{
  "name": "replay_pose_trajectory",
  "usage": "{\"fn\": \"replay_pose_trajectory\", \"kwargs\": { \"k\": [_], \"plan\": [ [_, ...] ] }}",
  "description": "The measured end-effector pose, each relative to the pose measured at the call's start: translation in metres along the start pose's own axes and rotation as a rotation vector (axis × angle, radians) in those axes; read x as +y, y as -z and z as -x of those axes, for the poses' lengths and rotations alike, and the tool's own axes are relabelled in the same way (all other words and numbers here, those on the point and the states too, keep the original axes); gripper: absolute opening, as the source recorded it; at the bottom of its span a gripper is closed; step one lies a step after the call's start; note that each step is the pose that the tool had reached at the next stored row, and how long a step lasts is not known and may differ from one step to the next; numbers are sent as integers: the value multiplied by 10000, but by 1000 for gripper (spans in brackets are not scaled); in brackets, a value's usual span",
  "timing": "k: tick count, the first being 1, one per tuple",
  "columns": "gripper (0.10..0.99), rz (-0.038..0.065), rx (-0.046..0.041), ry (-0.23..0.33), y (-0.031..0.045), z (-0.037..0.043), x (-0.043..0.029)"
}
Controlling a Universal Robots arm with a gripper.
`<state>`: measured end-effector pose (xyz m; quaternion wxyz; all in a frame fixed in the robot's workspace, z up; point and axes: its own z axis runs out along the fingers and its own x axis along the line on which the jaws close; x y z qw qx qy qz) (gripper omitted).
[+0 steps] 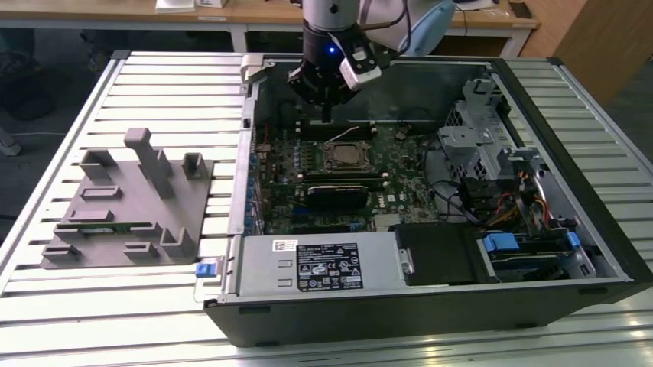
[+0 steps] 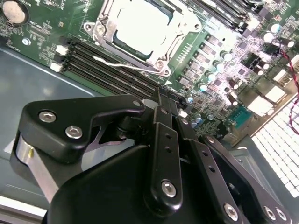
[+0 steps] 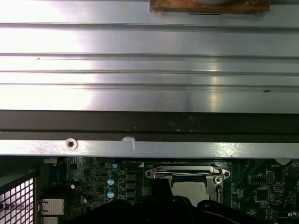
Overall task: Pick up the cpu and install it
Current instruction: 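Install the first cpu locking lever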
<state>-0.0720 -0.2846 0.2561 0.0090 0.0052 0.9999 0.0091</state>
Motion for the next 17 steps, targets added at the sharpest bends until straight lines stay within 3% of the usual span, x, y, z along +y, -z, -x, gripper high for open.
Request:
{"fn": "replay_pose_trajectory", "kwargs": {
  "k": [5,6,9,11,13,17],
  "plan": [
    [106,7,-1,0,-2,37,0],
    [106,51,0,0,-3,40,0],
    [106,498,7,-10,-8,44,-10],
    [106,687,7,-11,-15,48,-28],
    [106,763,7,-14,-22,51,-49],
    [106,766,8,-15,-31,52,-85]
  ]
}}
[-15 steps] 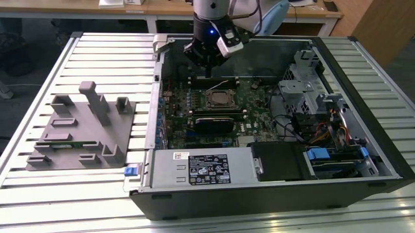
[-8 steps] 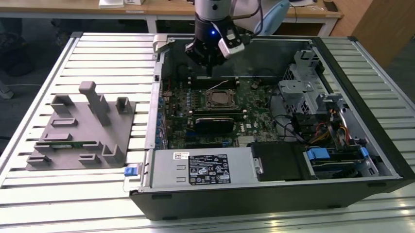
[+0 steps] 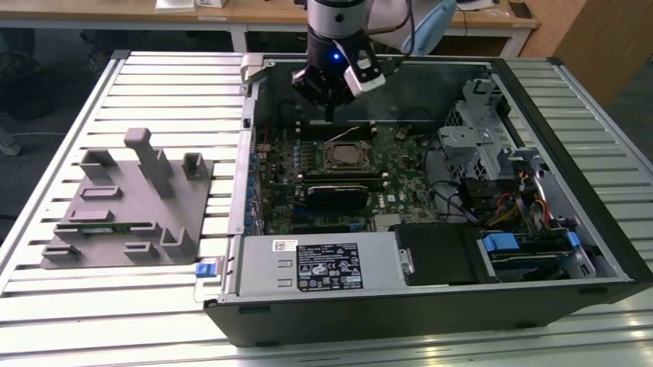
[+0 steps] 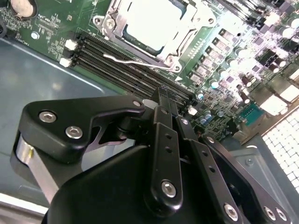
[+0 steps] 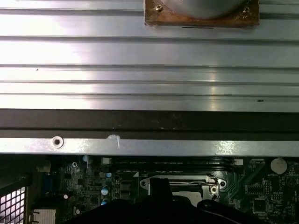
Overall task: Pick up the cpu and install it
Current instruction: 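Install the first cpu locking lever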
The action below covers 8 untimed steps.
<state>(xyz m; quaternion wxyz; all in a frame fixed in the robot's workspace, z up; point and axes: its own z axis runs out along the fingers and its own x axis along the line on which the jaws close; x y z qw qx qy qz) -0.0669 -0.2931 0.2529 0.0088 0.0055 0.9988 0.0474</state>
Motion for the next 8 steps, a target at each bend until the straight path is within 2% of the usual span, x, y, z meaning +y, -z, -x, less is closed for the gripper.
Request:
{"fn": "replay_pose_trajectory", "kwargs": {
  "k": [8],
  "plan": [
    [106,-2,1,0,-15,4,-27]
  ]
}}
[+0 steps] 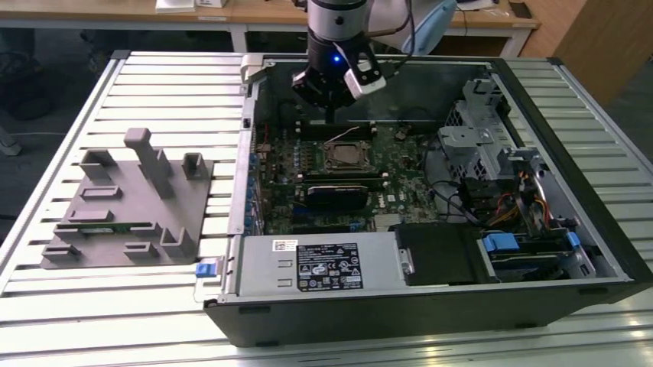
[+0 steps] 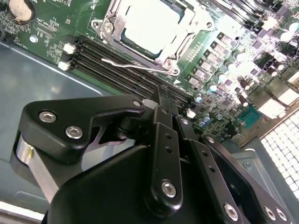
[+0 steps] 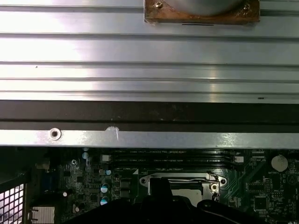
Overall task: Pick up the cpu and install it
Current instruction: 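Install the first cpu locking lever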
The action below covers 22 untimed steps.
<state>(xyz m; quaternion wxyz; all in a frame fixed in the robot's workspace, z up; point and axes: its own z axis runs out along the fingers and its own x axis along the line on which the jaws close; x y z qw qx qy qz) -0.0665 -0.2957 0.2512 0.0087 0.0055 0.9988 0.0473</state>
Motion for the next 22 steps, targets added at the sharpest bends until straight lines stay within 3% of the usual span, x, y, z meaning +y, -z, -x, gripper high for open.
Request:
{"fn": "replay_pose_trajectory", "kwargs": {
  "k": [12,22],
  "plan": [
    [106,9,10,0,-103,138,-8],
    [106,8,11,-2,-142,160,-12]
  ]
}}
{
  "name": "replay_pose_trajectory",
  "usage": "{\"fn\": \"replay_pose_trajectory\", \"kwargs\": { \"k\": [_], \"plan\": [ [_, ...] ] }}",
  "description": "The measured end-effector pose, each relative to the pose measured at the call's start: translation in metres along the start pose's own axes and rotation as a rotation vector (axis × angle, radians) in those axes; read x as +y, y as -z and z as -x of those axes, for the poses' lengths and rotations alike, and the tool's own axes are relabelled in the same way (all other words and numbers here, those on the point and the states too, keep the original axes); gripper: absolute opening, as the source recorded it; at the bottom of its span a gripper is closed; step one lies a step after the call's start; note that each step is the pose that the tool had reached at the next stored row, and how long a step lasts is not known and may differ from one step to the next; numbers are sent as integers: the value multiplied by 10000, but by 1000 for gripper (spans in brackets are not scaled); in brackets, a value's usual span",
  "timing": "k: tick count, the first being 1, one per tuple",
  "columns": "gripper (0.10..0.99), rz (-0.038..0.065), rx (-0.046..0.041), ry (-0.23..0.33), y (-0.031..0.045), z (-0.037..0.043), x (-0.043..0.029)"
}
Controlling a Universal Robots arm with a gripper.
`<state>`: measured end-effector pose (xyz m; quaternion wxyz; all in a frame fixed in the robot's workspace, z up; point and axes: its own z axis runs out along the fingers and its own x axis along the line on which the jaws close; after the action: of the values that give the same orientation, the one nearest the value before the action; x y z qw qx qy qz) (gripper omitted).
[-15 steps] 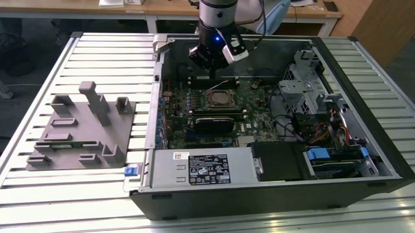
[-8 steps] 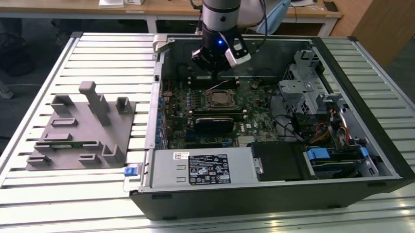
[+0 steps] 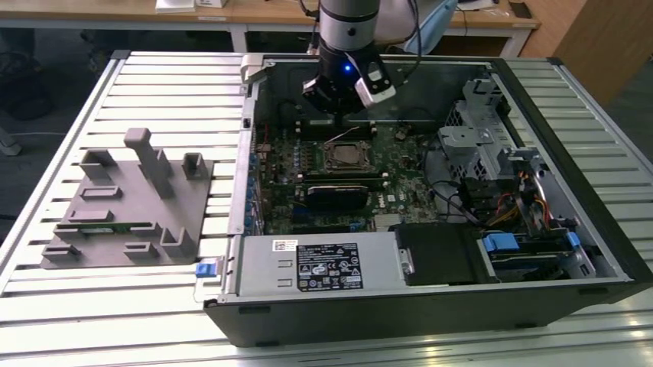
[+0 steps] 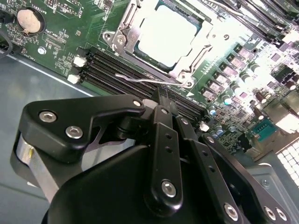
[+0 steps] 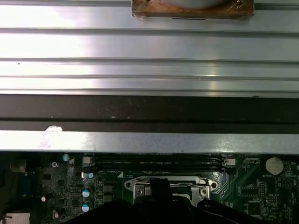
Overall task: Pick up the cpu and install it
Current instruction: 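Install the first cpu locking lever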
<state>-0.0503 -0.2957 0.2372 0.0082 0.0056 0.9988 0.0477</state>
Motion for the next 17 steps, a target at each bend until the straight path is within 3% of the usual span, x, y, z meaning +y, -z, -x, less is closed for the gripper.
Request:
{"fn": "replay_pose_trajectory", "kwargs": {
  "k": [17],
  "plan": [
    [106,2,-2,1,-35,15,-3]
  ]
}}
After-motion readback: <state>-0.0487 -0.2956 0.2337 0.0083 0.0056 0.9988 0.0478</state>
